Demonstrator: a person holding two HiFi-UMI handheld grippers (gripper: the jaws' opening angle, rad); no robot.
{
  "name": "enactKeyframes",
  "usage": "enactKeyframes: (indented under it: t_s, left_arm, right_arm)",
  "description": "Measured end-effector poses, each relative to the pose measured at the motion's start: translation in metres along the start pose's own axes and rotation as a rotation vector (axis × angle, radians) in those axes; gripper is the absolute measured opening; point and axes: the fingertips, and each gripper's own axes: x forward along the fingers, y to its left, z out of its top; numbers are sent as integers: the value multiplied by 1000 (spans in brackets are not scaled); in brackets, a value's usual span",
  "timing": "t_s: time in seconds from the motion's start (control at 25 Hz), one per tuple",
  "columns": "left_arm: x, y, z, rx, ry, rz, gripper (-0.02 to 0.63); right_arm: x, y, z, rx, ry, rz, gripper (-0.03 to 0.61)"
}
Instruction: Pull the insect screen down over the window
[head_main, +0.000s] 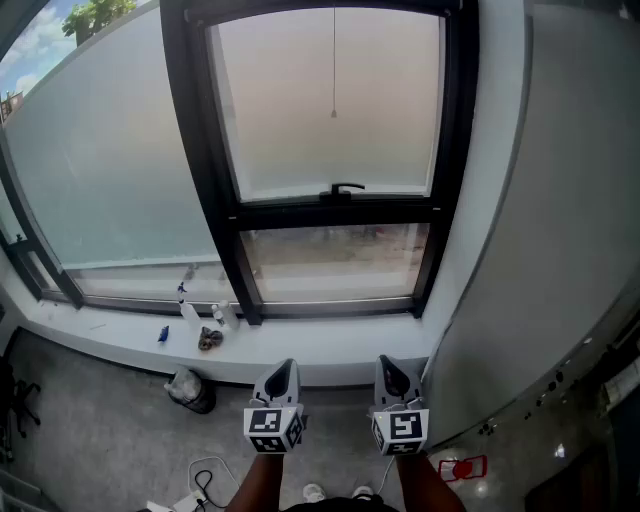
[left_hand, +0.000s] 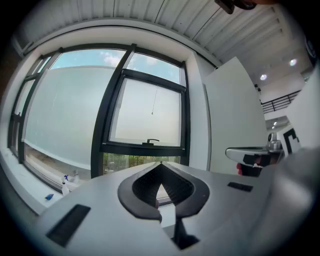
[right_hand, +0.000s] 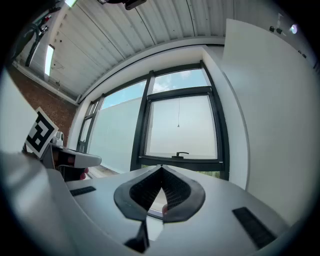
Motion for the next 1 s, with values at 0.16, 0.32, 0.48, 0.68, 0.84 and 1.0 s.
enactKeyframes:
  t_s: [0.16,0.32,0.48,0.68,0.84,1.0]
  left_arm:
    - [-3,4,3,12,-12,-3,2]
    - [-7,3,2,13,-12,-10,2]
    - [-8,8,1,34,-4,-14,2]
    - [-2,12,5,42,-17,-10,2]
    - [4,16,9,52,-22,-13,2]
    - [11,18,10,65,-32,-49,2]
  right_arm:
    - [4,6,3,-15,16,-10,2]
    - [2,10,0,-34,52,-20,2]
    - [5,17,-5,-38,67,-20,2]
    - [12,15,-7,-21,68,-14,2]
    - [19,12,-7,-26,69,-21,3]
    - [28,13,-12,-17,83,-30,2]
